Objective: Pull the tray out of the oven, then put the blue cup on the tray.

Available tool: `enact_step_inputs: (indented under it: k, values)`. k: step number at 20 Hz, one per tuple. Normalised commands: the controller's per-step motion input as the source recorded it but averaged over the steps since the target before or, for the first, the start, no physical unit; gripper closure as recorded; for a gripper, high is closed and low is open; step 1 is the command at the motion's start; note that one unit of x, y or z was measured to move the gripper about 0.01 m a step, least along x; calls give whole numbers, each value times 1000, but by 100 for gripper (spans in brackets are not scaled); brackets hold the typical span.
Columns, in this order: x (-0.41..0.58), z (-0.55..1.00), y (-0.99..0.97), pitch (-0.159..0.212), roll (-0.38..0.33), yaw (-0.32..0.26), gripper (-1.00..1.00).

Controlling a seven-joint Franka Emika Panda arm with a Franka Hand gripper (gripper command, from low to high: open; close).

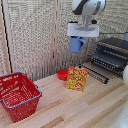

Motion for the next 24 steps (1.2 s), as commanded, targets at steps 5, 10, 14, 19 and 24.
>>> enact_step_inputs:
  k: [5, 10, 14, 19, 24]
  values:
    - [0, 0, -791, 0, -279, 0, 100]
    - [0, -49, -821, 68, -267, 0, 100]
    - [0, 0, -852, 103, -240, 0, 100]
    - [-1, 10, -862, 160, -189, -5, 100]
    - [0, 9, -537, 137, -99, -13, 100]
